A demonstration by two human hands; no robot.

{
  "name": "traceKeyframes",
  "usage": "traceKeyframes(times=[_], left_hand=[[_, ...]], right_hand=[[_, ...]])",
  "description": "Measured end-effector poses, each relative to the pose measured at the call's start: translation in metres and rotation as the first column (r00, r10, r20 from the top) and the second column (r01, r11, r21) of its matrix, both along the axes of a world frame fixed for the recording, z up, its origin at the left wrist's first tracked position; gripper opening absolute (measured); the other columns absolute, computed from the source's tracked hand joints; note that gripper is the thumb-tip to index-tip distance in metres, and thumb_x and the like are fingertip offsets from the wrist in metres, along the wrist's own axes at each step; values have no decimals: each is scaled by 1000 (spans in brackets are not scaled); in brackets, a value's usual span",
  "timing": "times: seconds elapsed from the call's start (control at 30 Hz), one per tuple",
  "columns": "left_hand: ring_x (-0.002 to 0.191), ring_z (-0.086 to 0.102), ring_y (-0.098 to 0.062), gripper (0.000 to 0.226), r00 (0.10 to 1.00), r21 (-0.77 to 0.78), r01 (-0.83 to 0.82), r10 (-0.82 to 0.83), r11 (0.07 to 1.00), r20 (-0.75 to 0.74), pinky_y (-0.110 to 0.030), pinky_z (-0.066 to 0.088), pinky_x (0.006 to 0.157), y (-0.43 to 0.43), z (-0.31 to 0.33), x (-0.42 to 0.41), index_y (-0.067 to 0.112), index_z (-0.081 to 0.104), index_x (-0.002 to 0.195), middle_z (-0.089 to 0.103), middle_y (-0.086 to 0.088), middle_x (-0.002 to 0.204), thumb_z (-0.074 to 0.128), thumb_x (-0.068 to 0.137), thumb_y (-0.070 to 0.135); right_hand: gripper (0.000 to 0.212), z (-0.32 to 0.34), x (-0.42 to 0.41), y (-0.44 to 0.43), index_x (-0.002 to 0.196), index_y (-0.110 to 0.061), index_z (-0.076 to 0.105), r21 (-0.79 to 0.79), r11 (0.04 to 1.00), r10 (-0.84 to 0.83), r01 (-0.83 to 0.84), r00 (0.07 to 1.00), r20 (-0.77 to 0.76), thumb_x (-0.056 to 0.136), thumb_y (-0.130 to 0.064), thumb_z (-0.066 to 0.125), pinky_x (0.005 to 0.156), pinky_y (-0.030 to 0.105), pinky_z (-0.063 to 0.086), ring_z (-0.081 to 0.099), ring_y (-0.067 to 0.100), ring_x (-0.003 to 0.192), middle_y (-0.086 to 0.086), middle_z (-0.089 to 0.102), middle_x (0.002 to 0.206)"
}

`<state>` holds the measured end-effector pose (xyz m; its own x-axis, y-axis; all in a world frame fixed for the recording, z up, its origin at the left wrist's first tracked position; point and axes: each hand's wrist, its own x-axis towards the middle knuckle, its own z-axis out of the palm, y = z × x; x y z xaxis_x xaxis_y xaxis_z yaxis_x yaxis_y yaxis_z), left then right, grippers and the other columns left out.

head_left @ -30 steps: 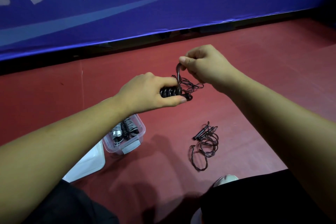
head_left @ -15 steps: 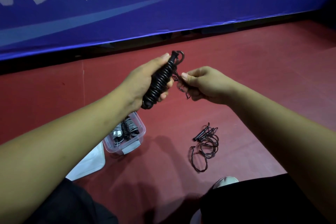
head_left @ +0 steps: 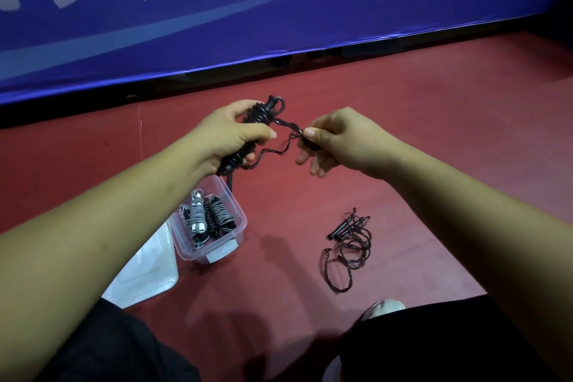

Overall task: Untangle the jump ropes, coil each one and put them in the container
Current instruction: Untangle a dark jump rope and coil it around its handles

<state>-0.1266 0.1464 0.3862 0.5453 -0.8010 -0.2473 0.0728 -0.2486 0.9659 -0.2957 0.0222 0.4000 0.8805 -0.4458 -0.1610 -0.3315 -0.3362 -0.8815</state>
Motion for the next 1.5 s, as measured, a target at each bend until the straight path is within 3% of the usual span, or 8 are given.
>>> traceKeyframes(times=[0.27, 0.5, 0.67, 0.8, 0.93, 1.1, 1.2, 1.5], left_hand=[[40, 49, -16, 35, 915, 240, 88, -173, 967, 364, -20, 38, 37, -3, -19, -4, 31, 63, 104, 63, -6, 65, 81, 77, 18], [48, 64, -16, 25, 495, 525, 366, -638, 768, 589, -34, 56, 49, 2, -12, -10, 40, 65, 95, 68, 5, 72, 76, 74, 31], [60, 64, -13, 52, 389, 496, 392, -628, 775, 674, -34, 53, 57, 7, -5, -8, 43, 65, 92, 64, 5, 70, 67, 58, 82], [58, 56, -13, 53, 352, 369, 373, -498, 851, 793, -38, 48, 56, 9, -8, -6, 32, 56, 67, 56, 3, 61, 59, 62, 84], [53, 58, -12, 46, 389, 264, 417, -433, 870, 813, -29, 45, 53, 16, -8, -12, 28, 66, 83, 58, 6, 59, 56, 72, 72], [51, 66, -21, 43, 600, 110, 491, -428, 864, 676, -39, 54, 51, 18, 1, -23, 20, 41, 97, 66, 5, 66, 76, 81, 41], [57, 68, -29, 46, 705, 30, 531, -462, 847, 538, -51, 55, 54, 17, 1, -27, 17, 41, 99, 70, -4, 73, 75, 83, 43], [57, 55, -27, 42, 930, -301, 350, -367, 887, 0, -31, 44, 51, 9, -2, -32, 19, 43, 115, 64, -17, 79, 63, 90, 46]], right_hand=[[24, 10, 3, 16, 80, -1, 62, -666, 694, 159, -273, 960, -228, 96, -16, 52, 61, 41, 40, 53, 36, 68, 17, 60, 72], [15, 20, 1, 21, 86, -9, 66, -693, 612, 230, -381, 924, -304, 92, -15, 54, 61, 39, 41, 53, 28, 69, 9, 62, 76], [9, 22, 2, 14, 86, -11, 65, -659, 696, 224, -286, 958, -179, 92, -15, 58, 59, 29, 31, 49, 9, 62, -2, 58, 72], [10, 24, 3, 10, 89, -6, 70, -555, 807, 187, -201, 979, -81, 91, -13, 63, 54, 19, 38, 51, 4, 56, -5, 60, 68], [6, 23, 3, 5, 90, -10, 69, -345, 933, 130, -106, 990, 47, 92, -15, 66, 53, 38, 46, 52, 16, 57, 9, 63, 67], [16, 13, -1, -4, 91, -3, 67, -33, 998, 59, -54, 982, 178, 93, -18, 70, 54, 28, 38, 43, 20, 62, 10, 51, 68], [18, 3, -2, -7, 94, 1, 66, 233, 972, -17, -35, 975, 220, 92, -17, 67, 54, 30, 30, 35, 21, 63, 16, 44, 74], [17, 4, -2, -4, 84, -5, 65, 439, 895, -181, 78, 963, 198, 96, -15, 60, 47, 24, 27, 29, 13, 43, 5, 45, 52]])
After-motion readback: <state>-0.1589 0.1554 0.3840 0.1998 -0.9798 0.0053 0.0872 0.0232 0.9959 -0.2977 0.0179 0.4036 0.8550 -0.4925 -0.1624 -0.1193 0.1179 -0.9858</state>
